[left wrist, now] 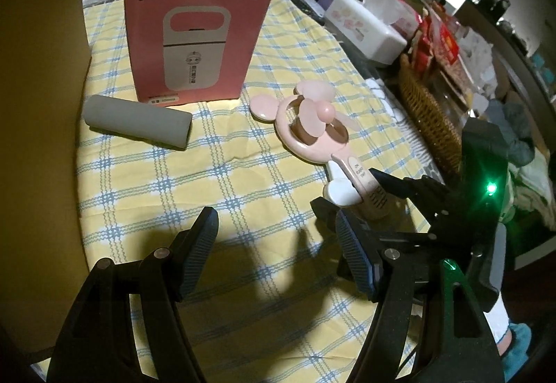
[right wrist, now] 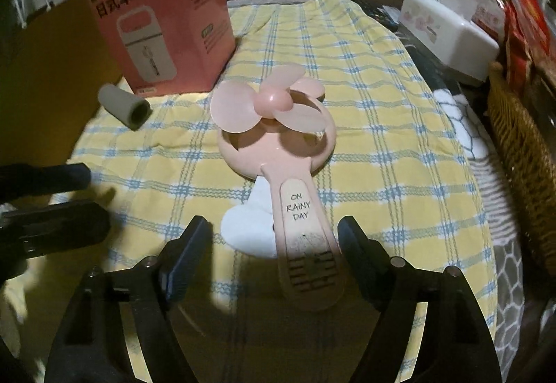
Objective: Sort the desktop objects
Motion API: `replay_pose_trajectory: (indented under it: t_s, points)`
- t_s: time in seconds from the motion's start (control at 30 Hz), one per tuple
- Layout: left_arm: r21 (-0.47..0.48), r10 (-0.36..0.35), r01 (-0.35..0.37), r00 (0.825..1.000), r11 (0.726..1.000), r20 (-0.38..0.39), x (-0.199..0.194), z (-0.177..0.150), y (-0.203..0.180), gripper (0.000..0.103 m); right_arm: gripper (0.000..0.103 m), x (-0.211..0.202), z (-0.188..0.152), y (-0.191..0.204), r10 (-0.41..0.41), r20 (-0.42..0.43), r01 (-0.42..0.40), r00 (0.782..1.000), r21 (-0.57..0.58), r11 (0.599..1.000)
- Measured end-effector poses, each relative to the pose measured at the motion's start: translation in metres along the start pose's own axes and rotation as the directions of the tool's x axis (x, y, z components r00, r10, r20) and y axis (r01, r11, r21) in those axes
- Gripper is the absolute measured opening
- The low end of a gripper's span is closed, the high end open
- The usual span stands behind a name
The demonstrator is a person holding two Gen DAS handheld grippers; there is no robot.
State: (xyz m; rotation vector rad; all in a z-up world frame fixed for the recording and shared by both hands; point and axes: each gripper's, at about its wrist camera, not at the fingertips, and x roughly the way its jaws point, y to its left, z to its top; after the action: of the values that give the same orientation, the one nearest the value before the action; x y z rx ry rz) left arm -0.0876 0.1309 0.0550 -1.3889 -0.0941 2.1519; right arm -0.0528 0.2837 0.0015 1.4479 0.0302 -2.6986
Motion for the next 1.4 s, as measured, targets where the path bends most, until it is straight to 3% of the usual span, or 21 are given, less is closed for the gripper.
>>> replay_pose_trajectory:
  t_s: [0.07,0.13,0.3,0.5,0.57,0.63,0.7,0.87,1.0,1.33,1.4]
  points:
    - [-0.007,-0.005,0.005,1.0,1.0,-0.003,0.0,0.0,0.001,0.067,0.077,0.001,0.001,0.001,-0.011,-0.004,0.011,1.0,-0.005,1.0]
    - [-0.019,-0.018,0.018,1.0,1.0,-0.01,0.001,0.0,0.003,0.067,0.066,0.0,0.002,-0.001,-0.021,-0.005,0.021,1.0,-0.001,1.0]
    - [-0.07,-0.101,0.098,0.994,0.993,-0.033,0.003,0.0,0.005,0.067,0.064,-0.005,0.003,-0.008,0.021,-0.01,-0.02,1.0,0.049,0.999]
    - [-0.106,-0.154,0.149,0.987,0.983,-0.043,0.007,0.005,-0.001,0.067,0.059,-0.016,-0.004,-0.018,0.176,-0.005,-0.173,0.984,0.164,0.971]
    - [-0.121,-0.176,0.168,0.983,0.978,-0.058,0.012,0.006,-0.002,0.067,0.056,-0.02,-0.009,-0.02,0.233,-0.011,-0.226,0.972,0.198,0.954]
    - [-0.129,-0.185,0.173,0.98,0.976,-0.08,0.019,0.004,-0.006,0.067,0.045,-0.024,-0.015,-0.023,0.302,-0.009,-0.291,0.953,0.24,0.926]
    - [-0.135,-0.192,0.177,0.976,0.975,-0.104,0.028,0.001,-0.011,0.067,0.045,-0.027,-0.02,-0.023,0.333,-0.006,-0.32,0.943,0.267,0.909]
    - [-0.194,-0.186,0.168,0.979,0.967,-0.081,0.027,-0.006,-0.004,0.067,0.046,-0.033,-0.027,-0.01,0.263,-0.038,-0.25,0.964,0.208,0.946]
    - [-0.227,-0.177,0.164,0.984,0.96,-0.036,0.011,-0.004,0.01,0.067,0.064,-0.036,-0.019,0.002,0.186,-0.007,-0.182,0.983,0.151,0.972]
    - [-0.246,-0.189,0.183,0.982,0.952,-0.001,-0.002,0.012,0.024,0.067,0.07,-0.007,0.0,0.021,0.088,-0.023,-0.083,0.996,0.148,0.985]
    - [-0.248,-0.193,0.185,0.981,0.951,-0.006,0.001,0.011,0.024,0.067,0.07,-0.005,0.0,0.029,0.041,-0.03,-0.038,0.999,0.105,0.994]
